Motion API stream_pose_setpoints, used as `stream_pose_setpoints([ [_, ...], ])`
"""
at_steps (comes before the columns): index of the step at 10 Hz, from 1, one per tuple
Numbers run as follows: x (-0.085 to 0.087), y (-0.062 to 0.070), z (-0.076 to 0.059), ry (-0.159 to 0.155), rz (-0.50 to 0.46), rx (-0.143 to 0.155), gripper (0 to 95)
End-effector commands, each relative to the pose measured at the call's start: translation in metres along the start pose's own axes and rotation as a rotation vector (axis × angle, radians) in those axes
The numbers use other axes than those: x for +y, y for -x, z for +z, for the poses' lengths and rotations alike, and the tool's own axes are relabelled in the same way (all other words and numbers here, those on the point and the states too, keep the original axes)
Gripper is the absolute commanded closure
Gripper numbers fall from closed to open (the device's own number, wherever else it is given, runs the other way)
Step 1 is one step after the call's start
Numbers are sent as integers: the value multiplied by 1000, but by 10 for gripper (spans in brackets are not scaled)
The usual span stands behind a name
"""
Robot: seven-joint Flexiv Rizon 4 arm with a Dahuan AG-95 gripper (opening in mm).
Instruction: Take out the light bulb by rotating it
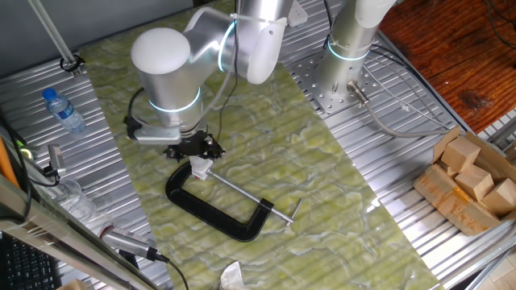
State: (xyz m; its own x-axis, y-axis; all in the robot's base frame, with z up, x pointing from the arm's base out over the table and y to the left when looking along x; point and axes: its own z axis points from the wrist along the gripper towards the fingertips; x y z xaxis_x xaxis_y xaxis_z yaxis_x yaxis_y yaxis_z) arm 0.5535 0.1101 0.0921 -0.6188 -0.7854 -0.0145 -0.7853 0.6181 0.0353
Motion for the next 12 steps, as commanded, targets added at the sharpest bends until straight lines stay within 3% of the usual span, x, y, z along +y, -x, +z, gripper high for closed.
stream_pose_setpoints([
  [1, -2, -1, -3, 23, 588, -8, 0],
  [2, -2, -1, -1, 24, 687, -7, 190],
  [12, -6, -5, 15, 32, 848, -7, 190],
])
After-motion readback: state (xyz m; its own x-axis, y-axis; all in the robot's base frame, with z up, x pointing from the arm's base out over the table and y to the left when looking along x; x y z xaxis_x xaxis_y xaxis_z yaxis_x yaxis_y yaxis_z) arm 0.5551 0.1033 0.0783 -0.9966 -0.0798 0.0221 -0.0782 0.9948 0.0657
